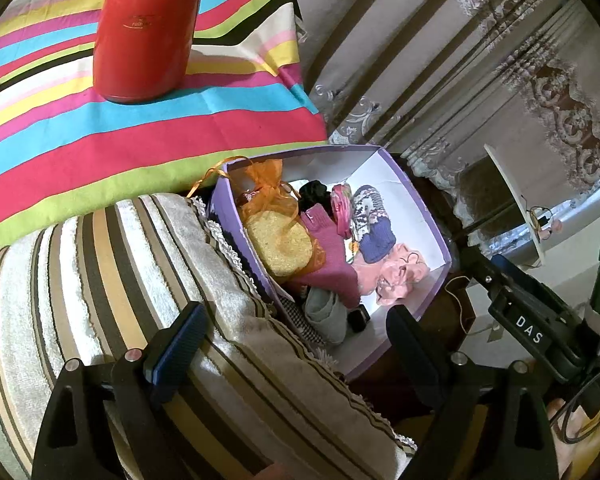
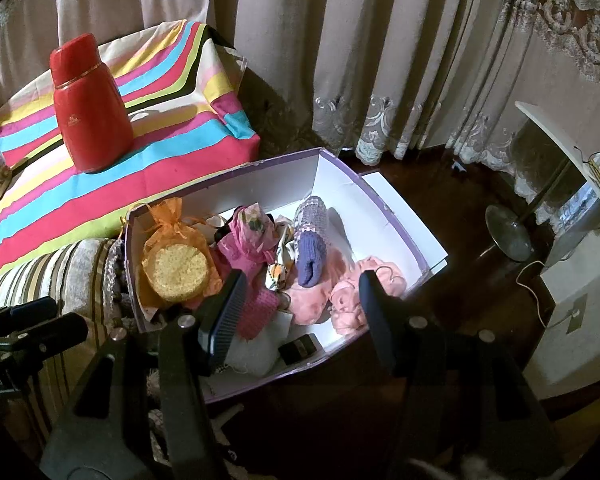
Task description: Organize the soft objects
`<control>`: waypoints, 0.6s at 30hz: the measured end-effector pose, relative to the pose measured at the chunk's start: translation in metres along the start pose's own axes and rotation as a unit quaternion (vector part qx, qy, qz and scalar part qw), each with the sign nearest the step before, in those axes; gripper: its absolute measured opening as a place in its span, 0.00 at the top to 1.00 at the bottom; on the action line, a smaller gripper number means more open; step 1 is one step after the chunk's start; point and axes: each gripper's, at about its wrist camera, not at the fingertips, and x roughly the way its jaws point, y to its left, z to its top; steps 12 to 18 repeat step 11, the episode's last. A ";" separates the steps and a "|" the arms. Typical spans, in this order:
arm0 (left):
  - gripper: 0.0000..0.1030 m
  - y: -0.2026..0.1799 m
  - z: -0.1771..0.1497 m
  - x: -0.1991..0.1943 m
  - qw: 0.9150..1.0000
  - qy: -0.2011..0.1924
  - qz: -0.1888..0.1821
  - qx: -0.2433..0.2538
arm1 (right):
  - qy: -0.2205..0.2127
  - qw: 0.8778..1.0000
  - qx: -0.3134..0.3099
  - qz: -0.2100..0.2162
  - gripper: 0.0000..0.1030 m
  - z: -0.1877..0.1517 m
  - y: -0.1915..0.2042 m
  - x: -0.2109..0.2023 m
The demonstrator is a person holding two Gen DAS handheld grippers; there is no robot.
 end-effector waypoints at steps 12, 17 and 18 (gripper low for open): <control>0.01 -0.011 0.000 0.004 1.000 -0.006 -0.003 0.020 | 0.004 1.000 0.003 0.002 0.40 -0.002 -0.004 0.004; 0.01 -0.011 0.000 0.004 1.000 -0.006 -0.003 0.020 | 0.004 1.000 0.003 0.002 0.40 -0.002 -0.004 0.004; 0.01 -0.011 0.000 0.004 1.000 -0.006 -0.003 0.020 | 0.004 1.000 0.003 0.002 0.40 -0.002 -0.004 0.004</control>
